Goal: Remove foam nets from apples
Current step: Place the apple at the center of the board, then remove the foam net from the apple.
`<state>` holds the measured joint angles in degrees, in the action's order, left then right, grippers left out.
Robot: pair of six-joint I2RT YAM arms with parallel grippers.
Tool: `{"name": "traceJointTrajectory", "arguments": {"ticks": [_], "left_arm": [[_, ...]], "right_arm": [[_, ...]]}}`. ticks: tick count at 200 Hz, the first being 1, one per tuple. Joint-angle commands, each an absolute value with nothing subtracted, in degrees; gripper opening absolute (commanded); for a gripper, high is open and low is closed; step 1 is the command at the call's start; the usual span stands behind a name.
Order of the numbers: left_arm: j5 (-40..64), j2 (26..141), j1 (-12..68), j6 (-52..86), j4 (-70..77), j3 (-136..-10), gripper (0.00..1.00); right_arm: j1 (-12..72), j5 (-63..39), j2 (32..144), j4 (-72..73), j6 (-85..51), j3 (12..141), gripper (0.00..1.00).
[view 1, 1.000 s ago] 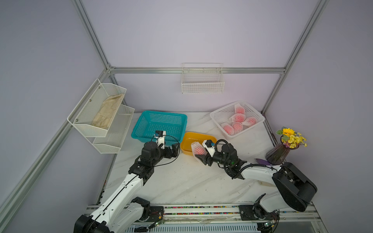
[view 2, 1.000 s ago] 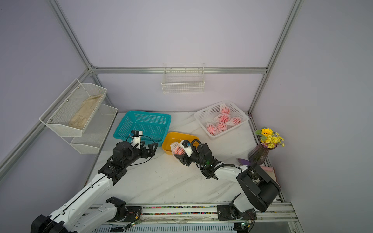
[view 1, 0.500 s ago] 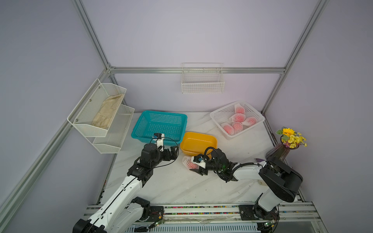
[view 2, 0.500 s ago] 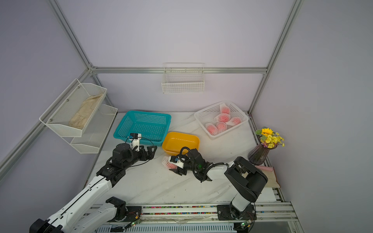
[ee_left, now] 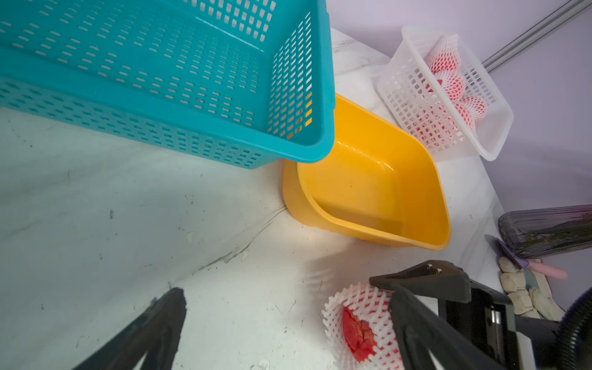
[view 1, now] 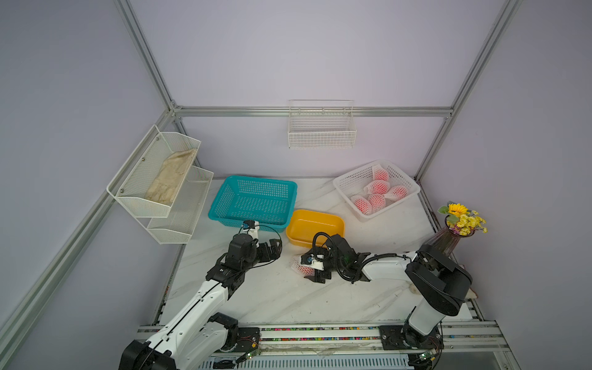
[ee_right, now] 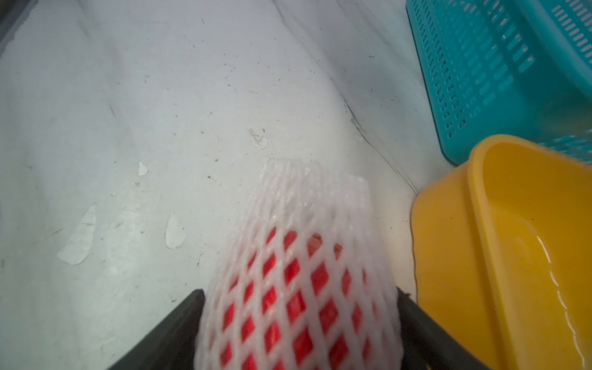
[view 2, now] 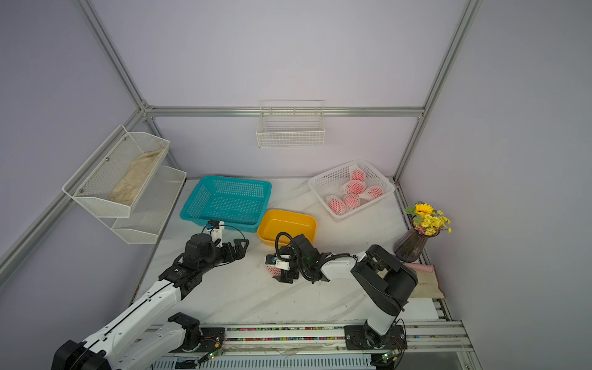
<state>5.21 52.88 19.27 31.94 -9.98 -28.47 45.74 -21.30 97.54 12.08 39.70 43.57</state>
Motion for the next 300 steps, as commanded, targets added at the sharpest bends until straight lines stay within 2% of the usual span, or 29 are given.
{"name": "traceJointTrajectory", "arguments": {"ticks": [1, 45, 77, 149, 181, 226, 300], "left_arm": [[3.50, 53.72, 19.41, 33.56, -9.53, -26.78, 1.00], [1.41, 54.15, 19.42, 34.53, -11.51, -26.09, 1.00], [0.16, 53.18, 19.34, 35.02, -12.19, -24.84, 0.99], [-3.50, 51.22, 15.38, 37.04, -15.80, -25.49, 1.00], [-3.02, 50.11, 13.10, 37.41, -15.65, -25.36, 1.00], [-1.58, 52.91, 12.57, 37.19, -14.76, -25.80, 1.00], [-0.79, 53.09, 11.69, 36.77, -15.30, -26.54, 1.00]], "right_arm": [[46.16, -20.08, 99.30, 2.02, 38.80, 49.42, 0.97], [46.41, -19.35, 97.08, -2.46, 34.24, 52.74, 0.97], [47.05, -19.66, 98.02, -13.91, 29.20, 60.95, 0.97], [49.26, -12.70, 104.52, -36.22, 13.68, 78.81, 0.97], [50.05, -8.79, 106.93, -45.71, 9.00, 85.39, 0.89], [50.61, -9.37, 108.62, -50.66, 4.00, 88.04, 0.87], [50.71, -7.42, 120.49, -55.38, 2.02, 96.48, 0.87]]}}
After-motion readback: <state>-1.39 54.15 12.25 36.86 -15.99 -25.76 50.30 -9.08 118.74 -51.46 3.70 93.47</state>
